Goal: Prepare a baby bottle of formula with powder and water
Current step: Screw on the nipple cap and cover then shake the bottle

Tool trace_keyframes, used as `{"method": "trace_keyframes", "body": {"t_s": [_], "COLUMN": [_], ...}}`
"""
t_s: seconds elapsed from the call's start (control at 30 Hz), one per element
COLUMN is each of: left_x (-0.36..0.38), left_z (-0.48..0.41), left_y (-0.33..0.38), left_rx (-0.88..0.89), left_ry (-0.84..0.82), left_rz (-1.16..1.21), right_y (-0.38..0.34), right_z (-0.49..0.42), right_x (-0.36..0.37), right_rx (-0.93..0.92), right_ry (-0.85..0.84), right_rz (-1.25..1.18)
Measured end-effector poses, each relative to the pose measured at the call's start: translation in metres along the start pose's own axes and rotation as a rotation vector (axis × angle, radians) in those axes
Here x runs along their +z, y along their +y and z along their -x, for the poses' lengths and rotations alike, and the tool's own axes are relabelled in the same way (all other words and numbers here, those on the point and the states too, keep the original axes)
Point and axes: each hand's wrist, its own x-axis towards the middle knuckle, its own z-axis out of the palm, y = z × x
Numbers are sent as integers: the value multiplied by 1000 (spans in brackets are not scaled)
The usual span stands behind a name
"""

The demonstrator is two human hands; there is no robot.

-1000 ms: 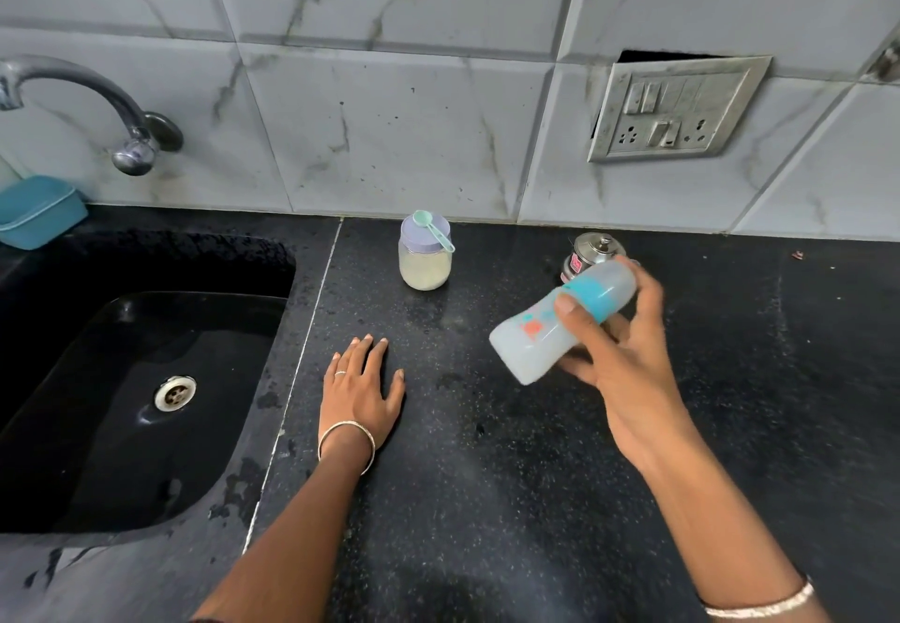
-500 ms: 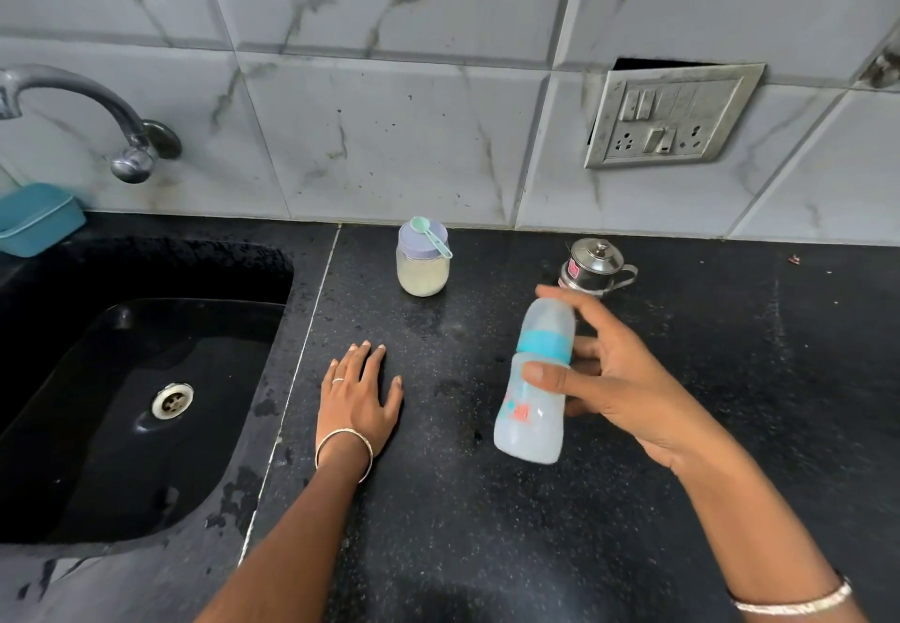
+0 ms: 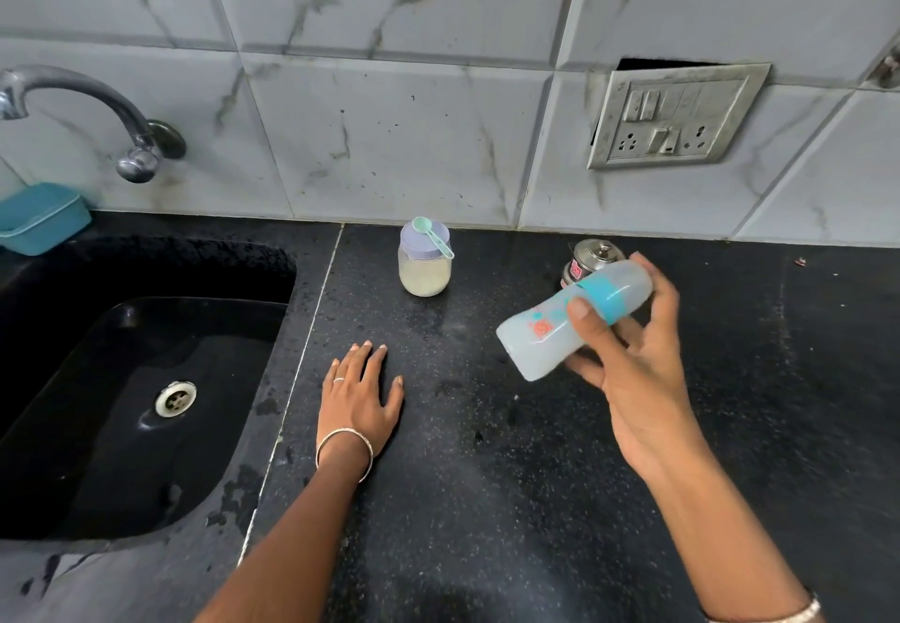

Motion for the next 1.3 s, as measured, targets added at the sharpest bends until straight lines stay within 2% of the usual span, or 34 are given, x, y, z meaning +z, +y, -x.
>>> {"method": "trace_keyframes", "body": {"t_s": [0.03, 0.13, 0.2, 0.27, 0.33, 0.47, 0.5, 0.63, 0.7, 0.8, 0.87, 0.97, 1.0, 1.13, 1.23, 1.3], "left_x": [0, -1, -2, -1, -1, -1, -1, -1, -1, -1, 0, 1, 1, -1, -2, -2], "left_z": [0, 0, 0, 0, 0, 0, 0, 1, 0, 0, 0, -1, 0, 0, 0, 0], "left_y": [0, 1, 1, 2, 2, 1, 0, 2, 2, 1, 0, 0, 0, 1, 1, 1], "left_rx": [1, 1, -2, -4, -1, 9, 11, 2, 0, 0, 3, 3, 4, 1, 4, 5], "left_ry": [-2, 2, 5, 3, 7, 22, 24, 15, 7, -9, 1, 9, 11, -9, 1, 5], "left_rz": [1, 4, 9, 13, 13, 8, 8, 8, 6, 4, 6, 2, 1, 4, 12, 14], "right_y": [0, -4, -4, -3, 0, -6, -6, -6, -4, -7, -8, -6, -4, -8, -10, -8], "right_z": [1, 4, 2, -1, -2, 1, 0, -5, -4, -1, -3, -4, -4, 1, -2, -4], "right_x": [0, -2, -5, -4, -3, -5, -6, -2, -2, -6, -8, -8, -7, -5, -3, -3], "right_rx": [1, 171, 163, 107, 80, 247, 245, 82, 75, 189, 147, 62, 71, 214, 99, 49], "right_ry": [-38, -320, -285, -103, -66, -393, -407, -100, -126, -313, -216, -34, -44, -268, -70, -16], "right_rz": [46, 344, 357, 174, 83, 437, 459, 147, 163, 373, 291, 29, 38, 288, 143, 40]}}
